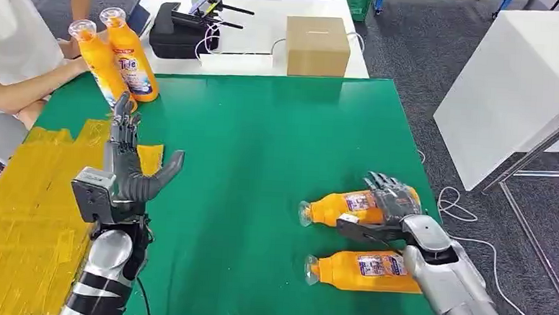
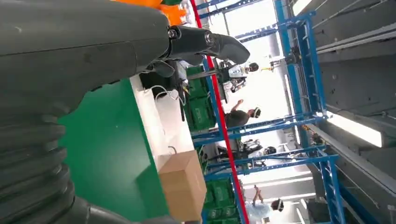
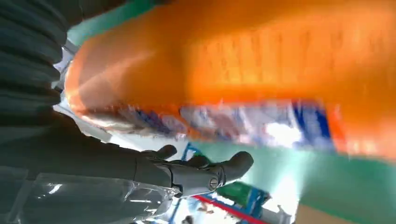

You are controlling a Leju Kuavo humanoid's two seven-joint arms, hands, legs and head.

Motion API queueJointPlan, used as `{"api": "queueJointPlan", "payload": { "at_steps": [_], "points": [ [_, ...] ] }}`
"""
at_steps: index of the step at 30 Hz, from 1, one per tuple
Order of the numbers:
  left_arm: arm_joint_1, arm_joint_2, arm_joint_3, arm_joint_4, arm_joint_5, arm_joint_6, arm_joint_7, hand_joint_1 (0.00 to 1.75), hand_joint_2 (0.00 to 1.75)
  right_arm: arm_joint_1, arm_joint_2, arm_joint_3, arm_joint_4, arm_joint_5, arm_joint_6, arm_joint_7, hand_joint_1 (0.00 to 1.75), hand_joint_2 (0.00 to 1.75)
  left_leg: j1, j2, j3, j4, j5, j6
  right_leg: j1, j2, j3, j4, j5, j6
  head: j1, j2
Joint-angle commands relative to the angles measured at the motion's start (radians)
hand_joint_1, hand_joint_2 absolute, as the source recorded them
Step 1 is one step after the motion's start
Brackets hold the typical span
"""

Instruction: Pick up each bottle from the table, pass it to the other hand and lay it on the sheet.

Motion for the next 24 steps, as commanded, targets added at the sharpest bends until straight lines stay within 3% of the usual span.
{"api": "queueJointPlan", "payload": {
  "at_steps": [1,3,6,16,17,20,21,24],
  "points": [
    [-0.04,0.002,-0.017,0.083,0.02,-0.005,0.001,0.0,1.75,-0.123,-0.011,0.135,0.22,0.002,0.086,0.032,1.75,1.75,0.0,0.0,0.002,-0.001,0.0,0.0,0.0,-0.001,0.002,-0.001,0.0,0.001,0.0,0.0],
    [-0.051,-0.006,-0.015,0.08,0.031,-0.007,0.007,0.0,1.75,-0.135,-0.003,0.15,0.236,0.034,0.086,0.076,1.55,1.75,0.001,-0.001,0.002,-0.001,0.0,0.0,0.001,-0.001,0.003,-0.002,0.0,0.001,0.0,0.0],
    [-0.059,-0.01,-0.016,0.079,0.031,-0.003,0.024,0.0,1.75,-0.14,0.015,0.135,0.249,0.035,0.076,0.11,1.75,1.75,0.001,-0.002,0.003,0.0,0.0,-0.001,0.001,-0.002,0.004,-0.002,0.0,0.001,0.0,0.0],
    [-0.039,-0.012,-0.015,0.058,0.049,-0.032,0.026,0.0,1.75,-0.08,0.101,-0.088,0.121,0.067,-0.19,0.182,1.75,1.75,0.0,0.001,0.003,0.0,-0.001,-0.002,0.001,0.0,0.003,-0.001,0.0,0.0,0.0,0.0],
    [-0.037,-0.008,-0.018,0.054,0.039,-0.03,0.034,0.0,1.75,-0.04,0.132,-0.152,0.054,0.034,-0.327,0.157,1.75,1.75,0.0,0.001,0.002,0.0,-0.001,-0.001,0.0,0.0,0.003,-0.001,0.0,0.0,0.0,0.0],
    [-0.032,-0.007,-0.02,0.05,0.037,-0.027,0.035,0.0,1.75,-0.002,0.139,-0.181,-0.021,0.039,-0.36,0.151,1.75,1.75,0.001,0.0,0.003,-0.001,-0.001,-0.002,0.001,0.0,0.003,-0.001,-0.001,0.0,0.0,0.0],
    [-0.031,-0.004,-0.022,0.049,0.037,-0.026,0.035,0.0,1.75,0.023,0.152,-0.22,-0.068,0.035,-0.44,0.128,1.75,1.75,0.0,0.0,0.001,0.0,-0.001,-0.001,0.0,0.0,0.001,0.0,-0.001,0.0,0.0,0.0],
    [-0.026,0.006,-0.031,0.047,0.03,-0.023,0.045,0.0,1.75,0.077,0.185,-0.294,-0.174,-0.04,-0.529,0.042,1.75,1.75,0.001,-0.002,0.002,-0.001,-0.001,-0.001,0.001,-0.002,0.002,-0.001,-0.001,0.0,0.0,0.0]
  ]
}}
